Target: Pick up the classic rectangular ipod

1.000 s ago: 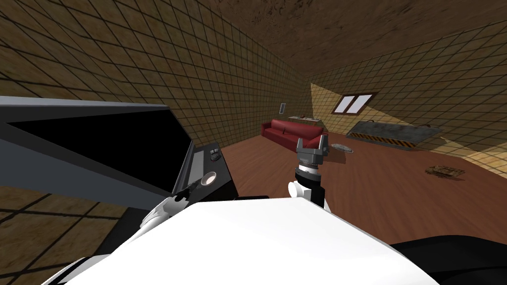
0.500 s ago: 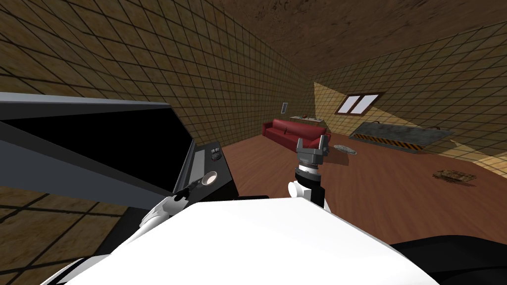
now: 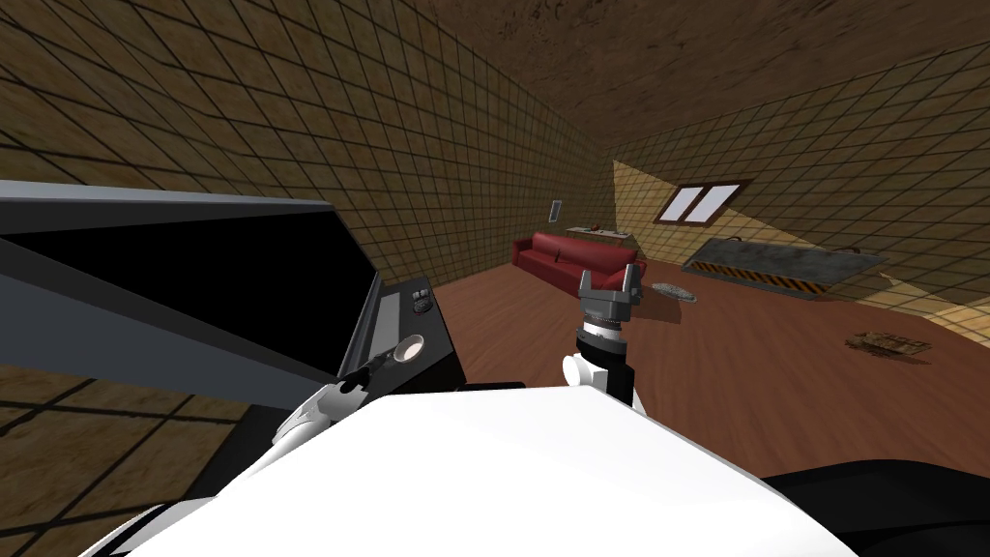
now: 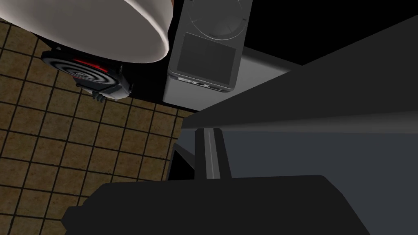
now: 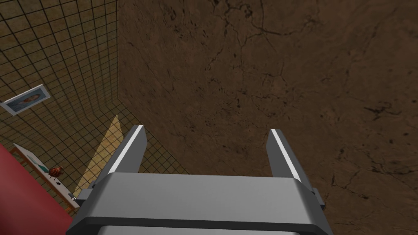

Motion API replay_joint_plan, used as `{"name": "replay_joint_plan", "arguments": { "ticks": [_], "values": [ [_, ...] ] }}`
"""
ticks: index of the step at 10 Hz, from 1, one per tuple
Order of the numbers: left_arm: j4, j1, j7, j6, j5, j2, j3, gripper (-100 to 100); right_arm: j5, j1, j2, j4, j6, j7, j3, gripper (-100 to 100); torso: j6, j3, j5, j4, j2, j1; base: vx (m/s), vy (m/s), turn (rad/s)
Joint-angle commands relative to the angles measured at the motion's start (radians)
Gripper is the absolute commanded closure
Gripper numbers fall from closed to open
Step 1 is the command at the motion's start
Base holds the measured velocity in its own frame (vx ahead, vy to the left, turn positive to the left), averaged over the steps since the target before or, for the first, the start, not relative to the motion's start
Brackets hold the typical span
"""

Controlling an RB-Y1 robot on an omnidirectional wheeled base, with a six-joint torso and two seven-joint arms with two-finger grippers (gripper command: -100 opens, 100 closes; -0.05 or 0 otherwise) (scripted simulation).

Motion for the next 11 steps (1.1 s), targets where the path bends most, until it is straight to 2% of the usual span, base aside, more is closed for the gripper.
{"name": "replay_joint_plan", "arguments": {
  "ticks": [1,5,6,8,11],
  "values": [
    [-0.005,0.013,0.018,-0.028,0.002,-0.007,0.029,-100,0.000,0.000,0.000,0.000,0.000,0.000,0.000,0,0.000,0.000,0.000,0.000,0.000,0.000,-0.031,-0.043,-0.028],
    [-0.016,0.044,0.062,-0.102,0.016,-0.023,0.105,-100,0.000,0.000,0.000,0.000,0.000,0.000,0.000,0,0.000,0.004,-0.001,0.001,0.006,-0.005,-0.084,-0.089,-0.030],
    [-0.007,0.030,0.036,-0.067,0.030,-0.005,0.066,-100,0.000,0.000,0.000,0.000,0.000,0.000,0.000,0,0.000,0.004,-0.001,0.001,0.006,-0.006,-0.055,-0.040,-0.103],
    [-0.001,0.020,0.022,-0.032,0.023,-0.001,0.029,-100,0.000,0.000,0.000,0.000,0.000,0.000,0.000,0,0.000,0.001,0.000,0.000,0.001,0.002,0.033,0.065,-0.012],
    [0.011,0.008,0.006,0.018,0.010,0.002,-0.022,-100,0.000,0.000,0.000,0.000,0.000,0.000,0.000,0,0.000,-0.004,0.002,-0.001,-0.007,0.007,0.104,0.102,0.013]
  ]
}}
